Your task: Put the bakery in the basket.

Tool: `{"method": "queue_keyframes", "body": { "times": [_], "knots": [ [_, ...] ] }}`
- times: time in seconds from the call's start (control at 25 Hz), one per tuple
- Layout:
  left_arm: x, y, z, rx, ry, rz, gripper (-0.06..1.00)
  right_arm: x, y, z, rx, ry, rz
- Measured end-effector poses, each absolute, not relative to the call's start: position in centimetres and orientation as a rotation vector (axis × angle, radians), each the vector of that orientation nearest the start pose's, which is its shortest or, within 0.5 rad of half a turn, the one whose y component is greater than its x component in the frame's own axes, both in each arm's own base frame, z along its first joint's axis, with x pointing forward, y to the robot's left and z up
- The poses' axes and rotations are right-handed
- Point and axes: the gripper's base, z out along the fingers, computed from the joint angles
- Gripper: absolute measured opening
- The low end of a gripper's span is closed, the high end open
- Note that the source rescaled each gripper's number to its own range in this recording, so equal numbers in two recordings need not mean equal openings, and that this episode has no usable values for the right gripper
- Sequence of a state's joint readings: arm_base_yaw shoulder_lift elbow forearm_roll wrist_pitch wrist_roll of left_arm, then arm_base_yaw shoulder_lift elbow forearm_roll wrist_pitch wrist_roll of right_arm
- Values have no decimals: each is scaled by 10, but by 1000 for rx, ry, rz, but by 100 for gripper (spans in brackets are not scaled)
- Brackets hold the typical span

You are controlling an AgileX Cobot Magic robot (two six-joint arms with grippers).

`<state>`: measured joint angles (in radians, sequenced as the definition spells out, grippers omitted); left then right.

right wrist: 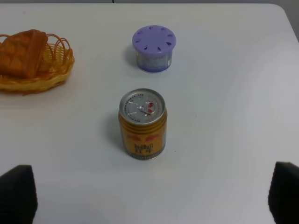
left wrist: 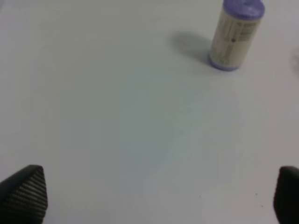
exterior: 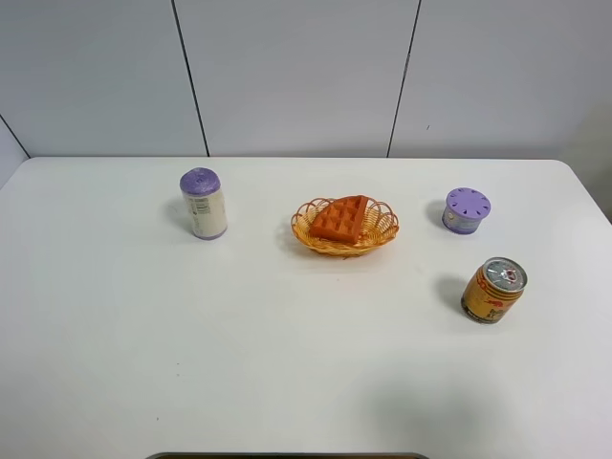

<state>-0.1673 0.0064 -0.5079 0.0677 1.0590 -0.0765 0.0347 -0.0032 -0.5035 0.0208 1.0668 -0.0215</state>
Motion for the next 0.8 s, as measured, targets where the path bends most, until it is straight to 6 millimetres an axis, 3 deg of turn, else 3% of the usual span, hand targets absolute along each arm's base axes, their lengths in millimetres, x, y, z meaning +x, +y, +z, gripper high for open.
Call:
{"method": "queue_keyframes", "body": {
  "times": [0.8],
  "knots": [
    [-7, 6, 280, -49, 2026, 11, 98, -6, 1, 278, -59, 2043, 33]
  ]
}}
